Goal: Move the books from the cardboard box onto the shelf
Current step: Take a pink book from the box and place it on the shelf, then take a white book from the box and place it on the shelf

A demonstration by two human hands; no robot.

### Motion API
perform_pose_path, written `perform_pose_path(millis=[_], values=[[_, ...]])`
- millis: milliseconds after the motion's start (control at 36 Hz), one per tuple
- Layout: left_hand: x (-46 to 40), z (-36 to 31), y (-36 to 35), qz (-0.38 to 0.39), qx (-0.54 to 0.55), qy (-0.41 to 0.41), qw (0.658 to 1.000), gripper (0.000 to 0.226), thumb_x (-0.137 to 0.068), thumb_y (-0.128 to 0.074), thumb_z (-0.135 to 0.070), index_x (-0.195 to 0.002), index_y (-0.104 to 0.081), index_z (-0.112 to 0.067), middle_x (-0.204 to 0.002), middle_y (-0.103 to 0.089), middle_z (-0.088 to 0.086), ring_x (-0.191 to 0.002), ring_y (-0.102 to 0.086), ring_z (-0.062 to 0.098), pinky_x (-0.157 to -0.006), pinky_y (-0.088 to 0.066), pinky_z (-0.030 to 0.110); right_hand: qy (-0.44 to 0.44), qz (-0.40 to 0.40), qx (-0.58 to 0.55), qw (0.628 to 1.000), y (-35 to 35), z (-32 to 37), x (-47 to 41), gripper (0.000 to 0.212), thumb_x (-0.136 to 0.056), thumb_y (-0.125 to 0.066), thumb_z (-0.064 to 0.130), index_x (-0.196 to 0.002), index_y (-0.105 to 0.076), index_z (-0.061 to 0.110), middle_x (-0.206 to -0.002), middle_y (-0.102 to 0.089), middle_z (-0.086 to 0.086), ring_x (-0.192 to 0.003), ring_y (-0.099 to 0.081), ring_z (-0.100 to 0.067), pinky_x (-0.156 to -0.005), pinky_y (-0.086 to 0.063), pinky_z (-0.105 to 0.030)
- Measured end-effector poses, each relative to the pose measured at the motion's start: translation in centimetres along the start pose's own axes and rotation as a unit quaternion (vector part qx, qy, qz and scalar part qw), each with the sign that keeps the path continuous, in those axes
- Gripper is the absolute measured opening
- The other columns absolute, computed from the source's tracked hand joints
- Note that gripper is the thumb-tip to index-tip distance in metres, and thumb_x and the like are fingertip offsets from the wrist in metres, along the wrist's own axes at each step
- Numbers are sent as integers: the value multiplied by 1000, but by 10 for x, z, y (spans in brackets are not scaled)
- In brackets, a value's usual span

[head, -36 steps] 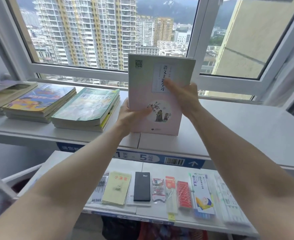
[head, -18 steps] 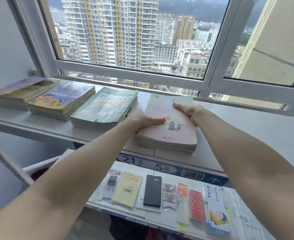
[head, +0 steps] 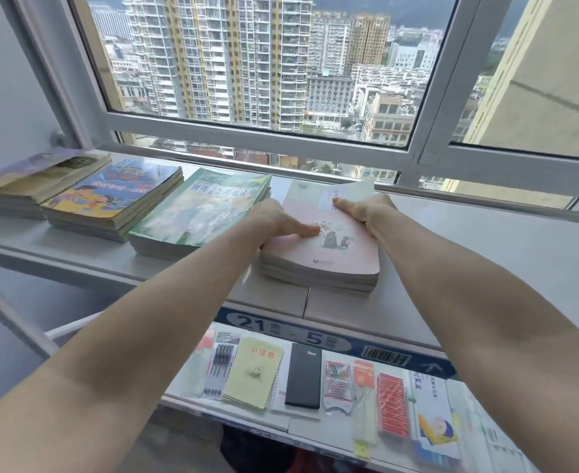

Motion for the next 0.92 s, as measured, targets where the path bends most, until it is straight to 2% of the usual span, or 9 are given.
perform_pose_path(millis=[194,306,389,444,528,667,750,833,917], values=[[-1,-6,9,-1,-107,-6,994,97,-61,-79,-69,-130,-51,-6,-123,-59,9,-90,-53,25,-70,-45,32,2,-15,34,999,-5,5,4,99,-59,-79,72,-128,-55,6,-127,-62,-11,-112,-63,-30,-79,-46,-32],[1,-21,13,-21,-173,-39,984,72,-61,-81,-66,-95,-55,-7,-103,-65,7,-90,-64,27,-78,-58,35,22,-42,56,997,-2,8,8,92,-64,-75,74,-126,-55,9,-121,-61,-11,-111,-60,-31,-72,-44,-33],[5,-37,14,-37,-232,-68,970,63,-66,-81,-60,-90,-51,-10,-94,-59,5,-89,-58,27,-75,-53,34,23,-15,20,999,1,1,7,80,-79,-63,71,-126,-56,6,-111,-59,-13,-96,-59,-32,-58,-44,-31],[8,-49,14,-45,-264,-90,959,54,-69,-82,-53,-78,-50,-11,-86,-56,3,-87,-56,25,-72,-48,34,32,-11,19,999,11,-6,8,71,-87,-55,68,-122,-57,6,-114,-61,-13,-99,-62,-33,-70,-53,-37],[13,-74,8,-48,-305,-134,942,48,-72,-80,-50,-70,-48,-15,-78,-51,0,-84,-55,23,-72,-47,34,57,-38,73,995,42,-22,14,54,-92,-51,62,-103,-55,10,-105,-60,-9,-99,-60,-31,-94,-49,-43],[35,-133,-23,-47,-337,-233,911,50,-74,-74,-57,-74,-46,-15,-83,-52,0,-84,-53,23,-72,-41,32,56,-95,154,982,103,-61,37,34,-86,-59,25,-63,-35,18,-66,-42,-1,-75,-45,-27,-72,-33,-32],[57,-171,-53,-46,-344,-303,888,48,-73,-74,-55,-75,-43,-18,-80,-46,-2,-81,-47,21,-73,-38,32,32,-136,202,969,141,-93,62,21,-80,-54,10,-64,-42,16,-68,-47,-3,-74,-46,-29,-69,-35,-30],[91,-206,-95,-23,-349,-380,856,46,-72,-75,-52,-66,-44,-19,-73,-43,-3,-75,-48,21,-68,-37,32,9,-186,223,957,180,-133,95,26,-78,-53,8,-60,-37,17,-66,-39,-1,-79,-46,-30,-62,-32,-29],[133,-232,-146,24,-338,-455,824,36,-72,-74,-51,-87,-57,-23,-91,-56,-3,-84,-52,23,-69,-36,31,-24,-239,227,944,219,-182,136,8,-82,-58,13,-86,-64,11,-101,-62,-8,-105,-58,-32,-82,-43,-34]])
Point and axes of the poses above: each hand's wrist, its own x-axis away from the middle knuckle, its own y-axis out of the back of the hand, z = x × y, the point moved 6 cm from there along -x, towards the middle knuckle
